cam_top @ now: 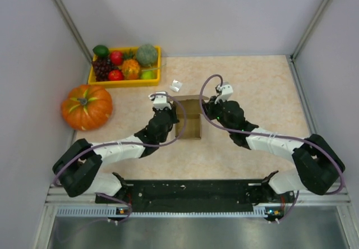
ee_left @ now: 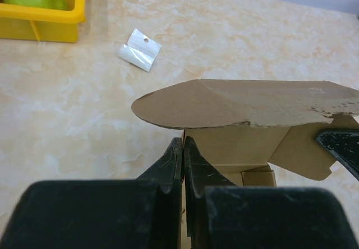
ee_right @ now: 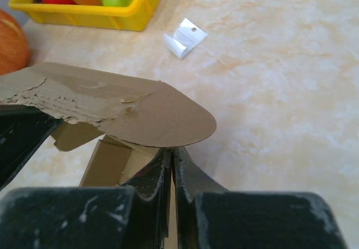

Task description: Fold the paper box

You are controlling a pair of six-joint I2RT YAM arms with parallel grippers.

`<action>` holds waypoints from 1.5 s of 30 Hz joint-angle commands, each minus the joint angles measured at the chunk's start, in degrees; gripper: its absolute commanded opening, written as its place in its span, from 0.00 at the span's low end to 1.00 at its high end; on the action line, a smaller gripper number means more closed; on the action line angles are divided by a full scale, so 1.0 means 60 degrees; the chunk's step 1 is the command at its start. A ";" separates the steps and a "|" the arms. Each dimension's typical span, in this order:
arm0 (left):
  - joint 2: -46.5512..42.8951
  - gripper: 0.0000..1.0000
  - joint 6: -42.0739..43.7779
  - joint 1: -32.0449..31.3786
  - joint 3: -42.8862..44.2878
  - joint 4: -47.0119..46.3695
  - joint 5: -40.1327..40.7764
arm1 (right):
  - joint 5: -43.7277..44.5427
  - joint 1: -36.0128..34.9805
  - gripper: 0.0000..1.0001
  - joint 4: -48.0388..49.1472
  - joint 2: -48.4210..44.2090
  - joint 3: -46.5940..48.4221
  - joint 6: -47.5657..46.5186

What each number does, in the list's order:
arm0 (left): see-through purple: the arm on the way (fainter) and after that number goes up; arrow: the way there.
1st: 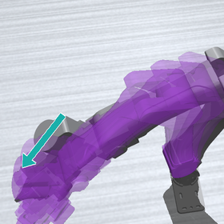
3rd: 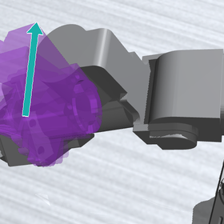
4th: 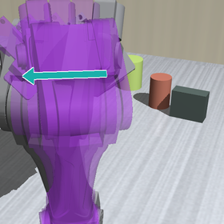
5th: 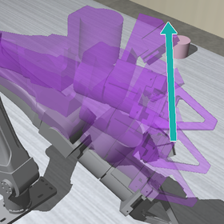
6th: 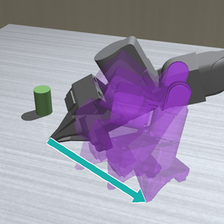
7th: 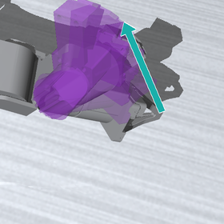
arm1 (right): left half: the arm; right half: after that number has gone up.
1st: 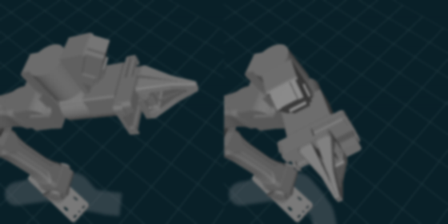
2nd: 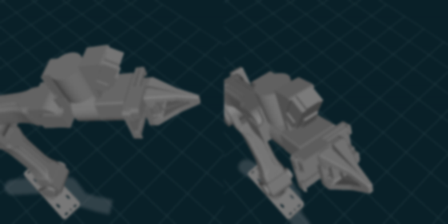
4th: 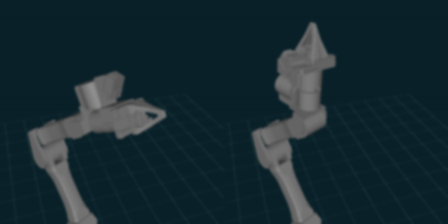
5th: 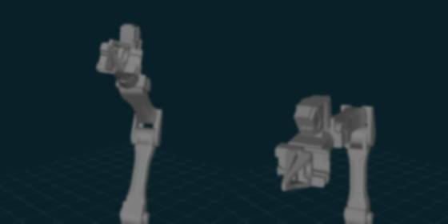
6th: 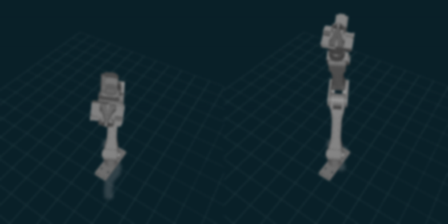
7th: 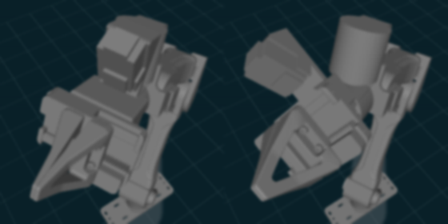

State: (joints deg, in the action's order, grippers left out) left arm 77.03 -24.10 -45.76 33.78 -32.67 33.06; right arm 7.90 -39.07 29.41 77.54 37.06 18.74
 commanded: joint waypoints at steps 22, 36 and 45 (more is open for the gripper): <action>0.1282 0.00 0.1102 -0.1148 -0.2347 -0.5994 0.0835 | 0.8396 -0.3595 0.00 -0.2290 0.1520 0.1030 0.3540; 0.1619 0.00 0.0384 -0.1616 -0.2790 -0.6116 0.0961 | 0.9186 -0.4695 0.00 -0.2616 0.2048 0.0211 0.4858; 0.1136 0.00 -0.0362 -0.2378 -0.1310 -0.2924 0.2355 | 0.9274 -0.4841 0.00 -0.2573 0.1360 -0.0331 0.4744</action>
State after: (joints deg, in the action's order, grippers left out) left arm 86.00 -21.06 -58.35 21.37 -62.74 43.97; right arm 64.29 -67.00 15.92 87.92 37.71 46.87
